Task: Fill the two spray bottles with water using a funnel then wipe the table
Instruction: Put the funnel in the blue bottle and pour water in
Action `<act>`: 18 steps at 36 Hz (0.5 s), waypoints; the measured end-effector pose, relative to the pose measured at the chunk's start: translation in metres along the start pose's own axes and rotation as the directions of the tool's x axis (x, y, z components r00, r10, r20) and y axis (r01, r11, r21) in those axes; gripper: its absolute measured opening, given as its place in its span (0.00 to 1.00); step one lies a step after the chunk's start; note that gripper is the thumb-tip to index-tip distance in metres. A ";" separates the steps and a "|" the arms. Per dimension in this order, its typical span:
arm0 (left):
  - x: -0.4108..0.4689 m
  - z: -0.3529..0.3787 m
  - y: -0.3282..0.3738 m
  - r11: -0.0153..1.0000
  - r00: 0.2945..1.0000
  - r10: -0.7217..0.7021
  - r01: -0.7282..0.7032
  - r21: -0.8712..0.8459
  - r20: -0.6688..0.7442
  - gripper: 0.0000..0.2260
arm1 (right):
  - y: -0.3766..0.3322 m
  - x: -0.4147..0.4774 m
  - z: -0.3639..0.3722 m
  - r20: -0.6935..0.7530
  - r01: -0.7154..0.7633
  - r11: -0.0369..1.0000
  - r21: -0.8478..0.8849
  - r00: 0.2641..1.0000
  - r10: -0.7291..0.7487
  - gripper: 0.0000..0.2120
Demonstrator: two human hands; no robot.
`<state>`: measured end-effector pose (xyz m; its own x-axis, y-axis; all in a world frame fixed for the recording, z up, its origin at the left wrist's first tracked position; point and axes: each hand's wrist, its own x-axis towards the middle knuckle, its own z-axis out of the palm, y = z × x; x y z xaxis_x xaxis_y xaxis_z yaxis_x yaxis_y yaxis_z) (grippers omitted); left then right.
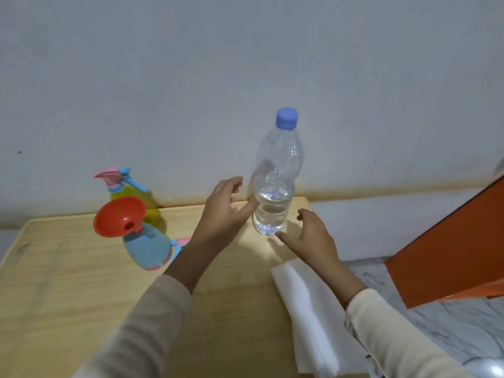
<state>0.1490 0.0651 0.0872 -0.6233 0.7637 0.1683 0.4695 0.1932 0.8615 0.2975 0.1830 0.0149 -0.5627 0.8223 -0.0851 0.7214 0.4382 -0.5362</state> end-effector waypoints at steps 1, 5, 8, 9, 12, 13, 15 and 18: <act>0.013 0.008 0.012 1.000 1.000 0.009 -0.009 -0.026 0.003 0.26 | 0.000 0.008 -0.004 -0.016 -0.003 0.999 0.036 1.000 0.004 0.40; 0.047 0.031 0.038 0.996 0.999 0.049 -0.047 -0.082 0.022 0.30 | -0.012 0.037 -0.010 -0.023 0.048 0.938 0.344 0.999 -0.042 0.47; 0.056 0.042 0.040 0.994 1.000 0.006 -0.003 -0.108 0.027 0.37 | -0.022 0.048 -0.007 -0.031 0.119 0.836 0.536 0.992 -0.122 0.41; 0.056 0.043 0.040 0.993 1.000 -0.004 0.007 -0.118 0.028 0.39 | -0.024 0.048 -0.005 -0.036 0.131 0.812 0.569 0.990 -0.134 0.39; 0.054 0.043 0.039 0.987 1.000 -0.020 0.024 -0.161 0.023 0.39 | -0.027 0.046 -0.002 -0.084 0.151 0.763 0.629 0.988 -0.126 0.36; 0.052 0.040 0.039 0.986 0.999 -0.021 0.026 -0.167 0.029 0.39 | -0.027 0.044 -0.002 -0.101 0.158 0.770 0.618 0.987 -0.121 0.36; 0.047 0.036 0.040 0.985 0.999 -0.020 0.028 -0.167 0.045 0.38 | -0.027 0.040 -0.001 -0.118 0.164 0.796 0.582 0.986 -0.116 0.35; 0.035 0.028 0.041 0.984 0.999 -0.026 0.032 -0.178 0.039 0.38 | -0.029 0.030 0.002 -0.131 0.159 0.810 0.565 0.986 -0.102 0.35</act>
<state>0.1642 0.1165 0.1153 -0.6101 0.7820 0.1273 0.3307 0.1053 0.9379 0.2591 0.1941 0.0259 -0.5753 0.8140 0.0809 0.2666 0.2800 -0.9222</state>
